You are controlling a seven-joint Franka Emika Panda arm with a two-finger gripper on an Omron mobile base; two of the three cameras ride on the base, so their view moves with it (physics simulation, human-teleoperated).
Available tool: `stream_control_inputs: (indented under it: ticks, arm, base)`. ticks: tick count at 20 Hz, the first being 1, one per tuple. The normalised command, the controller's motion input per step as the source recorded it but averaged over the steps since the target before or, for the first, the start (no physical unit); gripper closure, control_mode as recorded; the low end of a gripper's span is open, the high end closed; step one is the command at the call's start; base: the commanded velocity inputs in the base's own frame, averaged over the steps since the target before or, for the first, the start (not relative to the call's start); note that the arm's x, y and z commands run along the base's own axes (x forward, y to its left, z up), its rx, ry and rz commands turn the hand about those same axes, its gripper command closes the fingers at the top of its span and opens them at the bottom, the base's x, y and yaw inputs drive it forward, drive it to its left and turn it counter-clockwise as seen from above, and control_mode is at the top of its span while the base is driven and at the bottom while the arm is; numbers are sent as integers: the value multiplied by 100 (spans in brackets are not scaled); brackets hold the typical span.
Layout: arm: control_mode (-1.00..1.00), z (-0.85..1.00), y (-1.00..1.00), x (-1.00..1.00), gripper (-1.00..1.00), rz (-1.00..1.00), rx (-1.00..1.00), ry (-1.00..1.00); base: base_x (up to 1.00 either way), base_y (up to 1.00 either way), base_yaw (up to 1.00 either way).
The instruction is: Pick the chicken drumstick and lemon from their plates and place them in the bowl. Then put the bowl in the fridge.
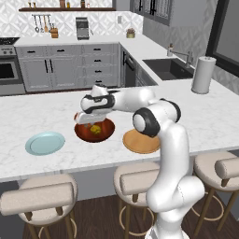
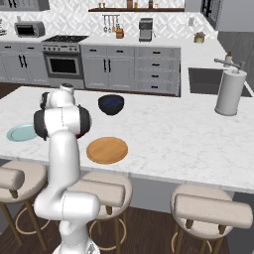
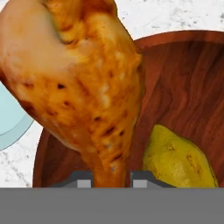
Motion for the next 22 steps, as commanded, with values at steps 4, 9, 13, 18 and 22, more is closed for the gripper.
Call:
stream_control_inputs:
  ticks: [4, 9, 13, 18, 22]
  arm:
    - [-100, -27, 0, 7, 100, 0, 0, 0]
    - [-100, -27, 0, 0, 100, 0, 0, 0]
    - [-100, -27, 0, 0, 100, 0, 0, 1]
    - [-100, -10, 0, -14, -100, 0, 0, 0]
    - [-100, 0, -9, -48, -100, 0, 0, 0]
  base:
    - [0, 0, 0]
    - [0, 0, 0]
    - [0, 0, 0]
    - [0, 0, 0]
    - [0, 0, 0]
